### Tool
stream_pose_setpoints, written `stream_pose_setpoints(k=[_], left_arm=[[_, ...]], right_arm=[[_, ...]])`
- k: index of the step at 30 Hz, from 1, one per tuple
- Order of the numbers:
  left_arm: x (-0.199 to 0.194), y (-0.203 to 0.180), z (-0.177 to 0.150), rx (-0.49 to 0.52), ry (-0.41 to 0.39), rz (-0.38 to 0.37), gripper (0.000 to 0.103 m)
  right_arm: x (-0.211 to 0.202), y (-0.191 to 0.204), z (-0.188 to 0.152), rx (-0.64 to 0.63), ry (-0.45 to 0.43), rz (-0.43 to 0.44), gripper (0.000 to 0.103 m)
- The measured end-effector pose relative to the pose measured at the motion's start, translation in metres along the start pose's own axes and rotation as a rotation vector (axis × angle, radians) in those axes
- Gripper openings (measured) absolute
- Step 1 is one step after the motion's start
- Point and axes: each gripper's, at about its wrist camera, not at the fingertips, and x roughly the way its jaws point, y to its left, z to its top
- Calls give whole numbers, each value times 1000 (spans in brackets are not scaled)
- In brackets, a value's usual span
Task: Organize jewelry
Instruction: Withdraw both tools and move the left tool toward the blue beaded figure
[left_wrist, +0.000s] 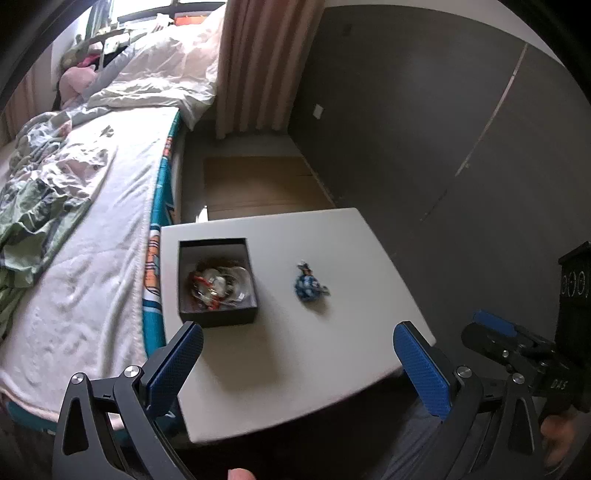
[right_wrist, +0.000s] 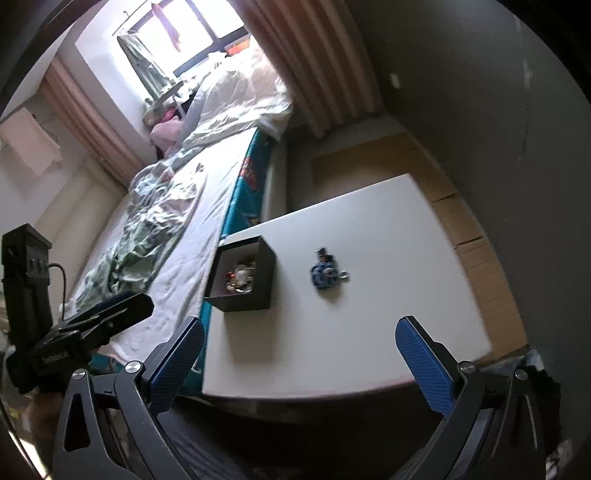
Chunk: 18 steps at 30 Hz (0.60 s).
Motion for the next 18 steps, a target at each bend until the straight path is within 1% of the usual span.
stream_pose_setpoints(k=[4, 7, 9, 10, 11, 13, 14, 15, 17, 18], left_arm=[[-6, -13, -5, 18, -13, 17, 102], [-4, -19, -5, 21, -9, 0, 102], [0, -23, -5, 24, -6, 17, 102], [4, -26, -5, 30, -1, 29, 100], [9, -29, -4, 39, 9, 35, 95], [19, -34, -3, 47, 30, 35, 91], [27, -36, 0, 51, 43, 34, 88], [35, -38, 3, 58, 55, 33, 82], [51, -40, 9, 63, 72, 43, 77], [61, -41, 12, 62, 81, 45, 76]], right_arm=[[-10, -9, 1, 31, -28, 23, 103], [-17, -20, 0, 66, -61, 15, 103], [-16, -30, -1, 97, -62, 26, 103], [-15, -33, -2, 104, -62, 29, 103], [-12, -39, -1, 111, -60, 27, 103], [-4, -46, 1, 115, -48, 18, 103], [1, -52, 3, 119, -37, 17, 103], [7, -57, 7, 120, -27, 17, 103], [16, -62, 16, 109, -22, 11, 103], [22, -64, 22, 103, -21, 4, 103]])
